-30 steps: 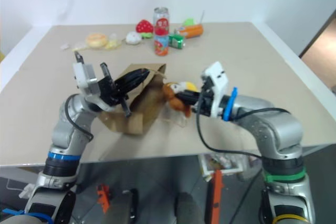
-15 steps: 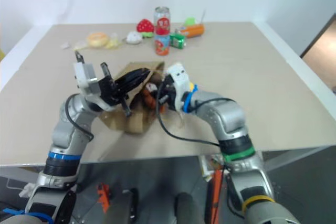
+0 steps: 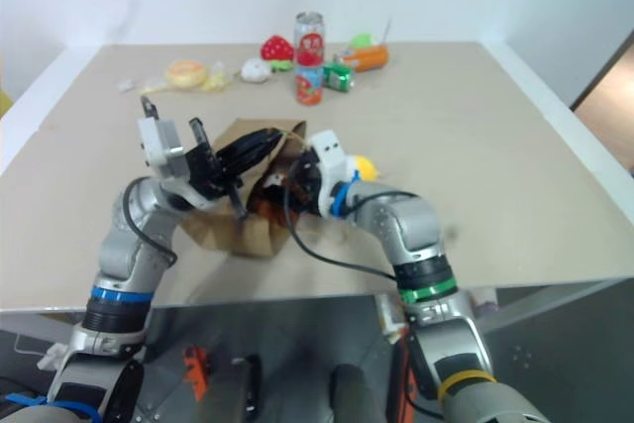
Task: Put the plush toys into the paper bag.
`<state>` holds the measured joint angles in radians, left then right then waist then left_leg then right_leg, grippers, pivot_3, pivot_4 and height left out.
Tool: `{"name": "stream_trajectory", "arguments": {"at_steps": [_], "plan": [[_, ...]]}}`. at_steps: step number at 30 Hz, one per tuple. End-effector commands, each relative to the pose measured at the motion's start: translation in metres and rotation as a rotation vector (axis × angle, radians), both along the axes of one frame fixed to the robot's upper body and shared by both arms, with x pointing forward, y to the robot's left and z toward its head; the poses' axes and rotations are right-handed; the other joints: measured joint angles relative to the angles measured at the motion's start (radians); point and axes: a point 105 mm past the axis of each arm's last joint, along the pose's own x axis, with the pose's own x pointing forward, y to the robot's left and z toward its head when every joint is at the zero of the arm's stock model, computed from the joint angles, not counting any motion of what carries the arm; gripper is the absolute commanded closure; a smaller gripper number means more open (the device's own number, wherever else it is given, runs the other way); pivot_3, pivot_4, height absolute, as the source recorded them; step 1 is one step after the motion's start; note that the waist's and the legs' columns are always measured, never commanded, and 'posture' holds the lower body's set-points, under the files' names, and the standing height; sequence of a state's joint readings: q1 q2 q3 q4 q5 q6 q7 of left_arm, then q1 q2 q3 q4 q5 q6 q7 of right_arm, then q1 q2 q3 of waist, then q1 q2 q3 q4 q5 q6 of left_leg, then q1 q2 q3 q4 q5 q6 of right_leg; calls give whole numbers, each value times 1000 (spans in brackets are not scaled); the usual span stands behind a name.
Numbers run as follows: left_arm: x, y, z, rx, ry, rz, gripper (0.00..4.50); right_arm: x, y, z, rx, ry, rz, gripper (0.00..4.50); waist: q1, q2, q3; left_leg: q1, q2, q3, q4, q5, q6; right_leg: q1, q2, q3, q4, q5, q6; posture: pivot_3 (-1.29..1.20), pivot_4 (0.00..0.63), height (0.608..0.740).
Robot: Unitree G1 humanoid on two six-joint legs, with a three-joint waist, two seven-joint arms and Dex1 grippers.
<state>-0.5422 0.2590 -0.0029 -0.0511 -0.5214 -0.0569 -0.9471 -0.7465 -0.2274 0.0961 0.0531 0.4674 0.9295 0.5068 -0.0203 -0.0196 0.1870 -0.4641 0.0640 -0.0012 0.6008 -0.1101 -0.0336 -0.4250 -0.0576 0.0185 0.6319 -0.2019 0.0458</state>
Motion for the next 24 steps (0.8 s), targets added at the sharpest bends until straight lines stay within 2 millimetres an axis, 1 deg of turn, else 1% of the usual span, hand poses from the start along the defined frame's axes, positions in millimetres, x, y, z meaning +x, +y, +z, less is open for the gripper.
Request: {"name": "stream_trajectory", "arguments": {"at_steps": [1, 2, 4, 5, 6, 8, 9, 11, 12, 13, 15, 18, 21, 24], "plan": [[-3, 0, 11, -20, -42, -4, 4500, -6, -23, 52, 205, -86, 20, 221, 1, 0, 0, 0, 0, 0, 0, 0, 0, 0, 0, 0, 0, 0, 0, 0, 150, 740], [-3, 0, 11, -21, -41, -4, 4500, -10, -26, 59, 240, -97, 44, 221, 1, 0, 0, 0, 0, 0, 0, 0, 0, 0, 0, 0, 0, 0, 0, 0, 150, 740], [-2, 0, 11, -23, -38, -5, 4500, -29, -36, 75, 308, -147, 128, 221, 1, 0, 0, 0, 0, 0, 0, 0, 0, 0, 0, 0, 0, 0, 0, 0, 150, 740], [-2, 0, 11, -24, -37, -5, 4500, -37, -41, 78, 316, -163, 151, 221, 0, 0, 0, 0, 0, 0, 0, 0, 0, 0, 0, 0, 0, 0, 0, 0, 150, 740], [-2, 0, 11, -24, -37, -6, 4500, -44, -48, 77, 297, -176, 165, 221, 1, 0, 0, 0, 0, 0, 0, 0, 0, 0, 0, 0, 0, 0, 0, 0, 150, 740], [-2, 0, 12, -25, -37, -7, 4500, -48, -58, 70, 240, -185, 153, 221, 2, 0, 0, 0, 0, 0, -1, 0, 0, 0, 0, 0, 0, -1, 1, 0, 150, 740], [-2, 0, 12, -25, -37, -7, 4500, -43, -68, 66, 204, -186, 104, 221, 2, 0, 0, 0, 0, -1, -1, 0, 0, 0, 0, 0, 0, -1, 1, 0, 150, 740], [-2, 0, 12, -24, -36, -7, 4500, -15, -96, 53, 60, -216, -101, 221, 1, 0, 0, 0, 0, -1, 0, 0, 0, 1, 0, 0, 0, -1, 1, 0, 150, 740], [-2, 0, 12, -24, -35, -6, 4500, -5, -106, 49, 10, -223, -168, 221, -1, 0, 0, 0, 0, 0, 0, 0, 0, 0, 0, 0, 0, -1, 1, 0, 150, 740], [-2, 0, 12, -23, -34, -7, 4500, 2, -111, 48, -23, -238, -213, 221, -1, 0, 0, 0, 0, 0, 0, 0, 0, 0, 0, 0, 0, 0, 0, 0, 150, 740], [-2, 0, 11, -20, -34, -10, 4500, 11, -110, 45, -76, -270, -234, 221, -1, 0, 0, 1, 0, 0, 1, 0, 0, 0, 0, 0, 0, 1, -1, 0, 150, 740], [-2, 0, 12, -17, -36, -11, 4500, 22, -100, 36, -163, -298, -228, 221, -6, 0, 0, 2, 0, 0, 1, 0, 0, 0, 0, 0, 0, 2, -2, 0, 150, 740], [-2, -1, 12, -16, -37, -11, 4500, 32, -93, 24, -226, -295, -224, 221, -3, 0, 0, 2, 0, 0, 0, 0, 0, -1, 1, 1, 0, 2, -1, 0, 150, 740], [-3, 0, 12, -16, -38, -7, 4500, 43, -93, 7, -285, -235, -258, 221, -2, 0, 0, 1, -1, 0, 0, 0, 0, -1, 1, 2, 0, 0, 0, 0, 150, 740]]}}
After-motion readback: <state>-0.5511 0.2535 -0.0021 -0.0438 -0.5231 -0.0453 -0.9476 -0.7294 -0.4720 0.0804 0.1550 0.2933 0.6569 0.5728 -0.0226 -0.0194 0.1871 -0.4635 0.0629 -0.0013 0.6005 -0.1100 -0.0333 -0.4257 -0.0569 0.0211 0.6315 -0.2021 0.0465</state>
